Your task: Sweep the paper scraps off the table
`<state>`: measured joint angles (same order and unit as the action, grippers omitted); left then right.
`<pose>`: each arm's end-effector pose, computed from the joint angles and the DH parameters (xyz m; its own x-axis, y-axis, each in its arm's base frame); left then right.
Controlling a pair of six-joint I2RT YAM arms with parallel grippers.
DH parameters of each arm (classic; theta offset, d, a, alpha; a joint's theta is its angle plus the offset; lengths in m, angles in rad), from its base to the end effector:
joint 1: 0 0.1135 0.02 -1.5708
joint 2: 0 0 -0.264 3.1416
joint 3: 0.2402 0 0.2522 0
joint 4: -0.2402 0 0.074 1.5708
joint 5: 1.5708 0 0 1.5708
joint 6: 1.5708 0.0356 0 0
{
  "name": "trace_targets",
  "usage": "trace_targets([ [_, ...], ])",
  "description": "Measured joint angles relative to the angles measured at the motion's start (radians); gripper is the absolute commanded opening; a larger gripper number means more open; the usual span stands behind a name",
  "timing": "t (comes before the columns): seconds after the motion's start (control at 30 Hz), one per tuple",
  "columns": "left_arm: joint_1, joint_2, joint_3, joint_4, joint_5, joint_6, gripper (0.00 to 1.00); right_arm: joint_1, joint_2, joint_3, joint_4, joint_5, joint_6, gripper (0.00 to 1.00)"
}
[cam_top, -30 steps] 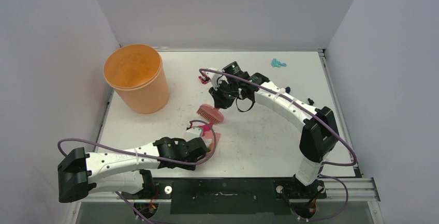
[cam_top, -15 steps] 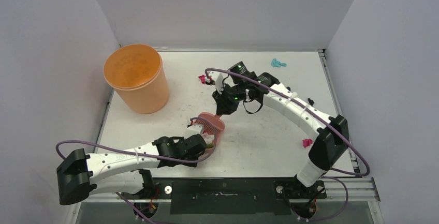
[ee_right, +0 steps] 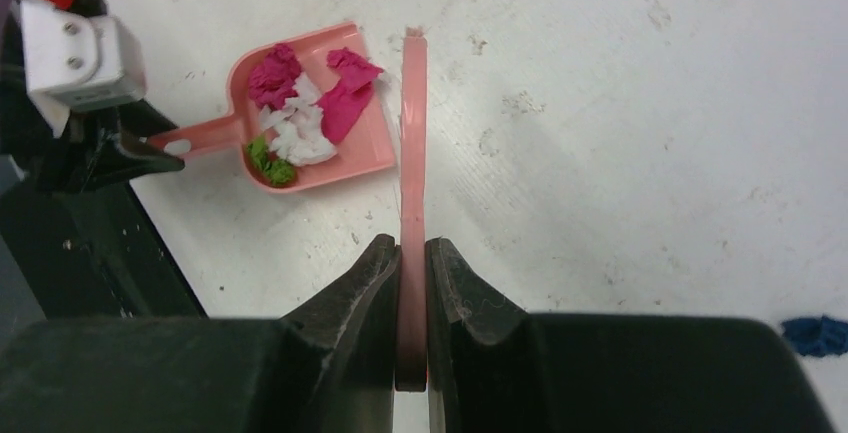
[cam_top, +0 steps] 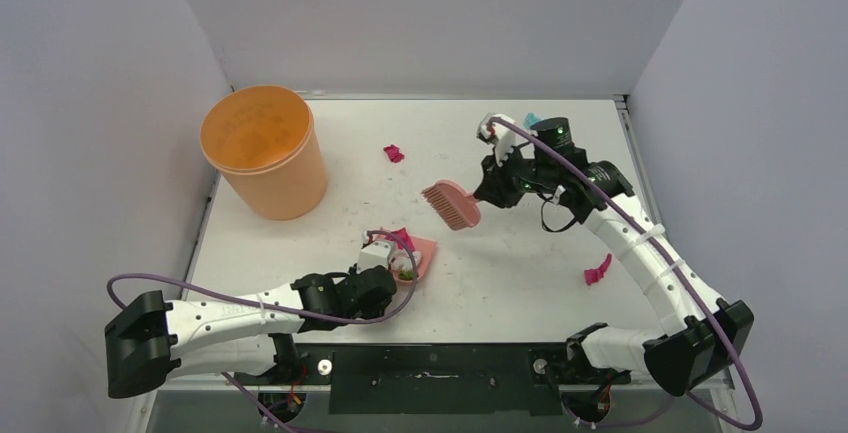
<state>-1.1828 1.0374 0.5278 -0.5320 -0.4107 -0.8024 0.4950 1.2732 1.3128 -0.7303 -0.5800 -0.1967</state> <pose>0.0823 -0.1637 0.1817 -0.7824 0.1718 -0.5987 0.3020 0.9453 -0.1235 0.2239 0.1430 0.3694 -0.3995 -0.4014 -0.8242 -0.8638 0.4659 0.1918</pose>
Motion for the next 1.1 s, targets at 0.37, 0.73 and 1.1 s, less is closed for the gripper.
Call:
trace_targets([
  [0.37,-0.021,-0.016,0.000,0.029,-0.024,0.015,0.00,-0.546,-0.206,-0.484,0.399,-0.203,0.309,0.05],
  [0.73,-0.022,-0.041,0.108,-0.051,-0.050,0.056,0.00,-0.664,-0.186,-0.670,0.648,-0.396,0.435,0.05],
  [1.1,0.136,0.011,0.381,-0.137,-0.048,0.161,0.00,-0.664,-0.138,-0.669,0.653,-0.420,0.410,0.05],
])
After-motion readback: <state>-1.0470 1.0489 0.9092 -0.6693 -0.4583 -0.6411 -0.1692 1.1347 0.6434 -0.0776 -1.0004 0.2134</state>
